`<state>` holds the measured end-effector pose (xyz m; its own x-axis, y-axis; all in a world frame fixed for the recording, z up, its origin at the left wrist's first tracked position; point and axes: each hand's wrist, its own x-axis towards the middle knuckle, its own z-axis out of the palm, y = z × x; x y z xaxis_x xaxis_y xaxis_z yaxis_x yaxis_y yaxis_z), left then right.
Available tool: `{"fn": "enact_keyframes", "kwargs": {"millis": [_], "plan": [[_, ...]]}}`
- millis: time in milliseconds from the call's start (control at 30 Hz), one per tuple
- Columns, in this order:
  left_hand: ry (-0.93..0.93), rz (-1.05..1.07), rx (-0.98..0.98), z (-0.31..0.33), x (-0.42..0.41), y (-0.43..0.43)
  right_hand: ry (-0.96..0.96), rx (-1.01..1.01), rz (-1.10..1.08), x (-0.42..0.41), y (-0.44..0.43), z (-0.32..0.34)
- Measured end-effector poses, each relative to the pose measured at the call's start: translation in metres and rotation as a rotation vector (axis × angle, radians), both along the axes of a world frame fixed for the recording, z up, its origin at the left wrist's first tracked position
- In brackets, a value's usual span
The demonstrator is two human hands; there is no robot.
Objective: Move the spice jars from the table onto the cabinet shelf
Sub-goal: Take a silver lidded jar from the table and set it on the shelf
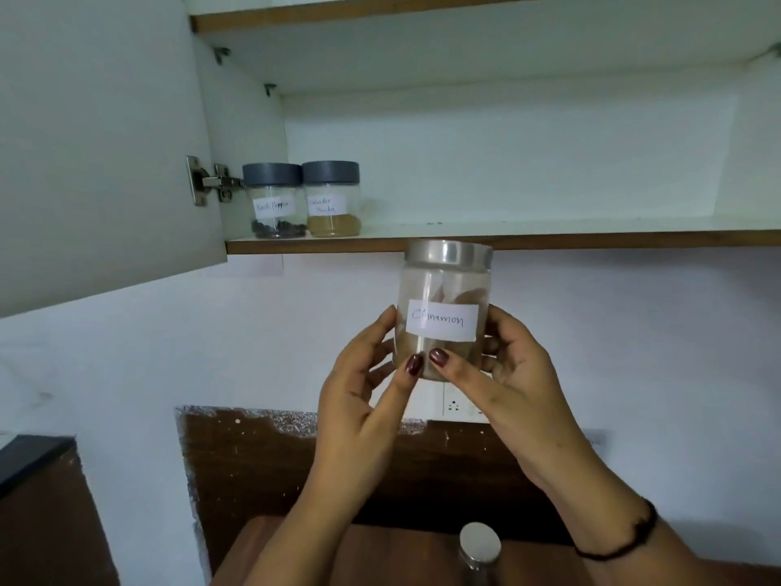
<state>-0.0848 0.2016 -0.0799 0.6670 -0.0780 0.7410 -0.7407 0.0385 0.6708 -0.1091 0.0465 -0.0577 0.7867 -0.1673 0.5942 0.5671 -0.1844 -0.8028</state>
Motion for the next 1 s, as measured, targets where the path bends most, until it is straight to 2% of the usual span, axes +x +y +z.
{"fn": "enact_keyframes", "kwargs": {"millis": [367,500,733,1000], "plan": [[-0.105,0.004,-0.059,0.064,0.058,0.003,-0.124,-0.111,-0.065,0.052,0.005,0.071],[-0.175,0.089,-0.013,0.077,0.087,0.000,-0.140,-0.085,-0.042,0.074,0.003,0.086],[-0.254,0.159,0.041,0.092,0.124,0.003,-0.154,-0.180,-0.081,0.107,0.001,0.104],[-0.233,0.264,0.110,0.097,0.162,0.000,-0.161,-0.238,-0.128,0.139,0.003,0.113]]}}
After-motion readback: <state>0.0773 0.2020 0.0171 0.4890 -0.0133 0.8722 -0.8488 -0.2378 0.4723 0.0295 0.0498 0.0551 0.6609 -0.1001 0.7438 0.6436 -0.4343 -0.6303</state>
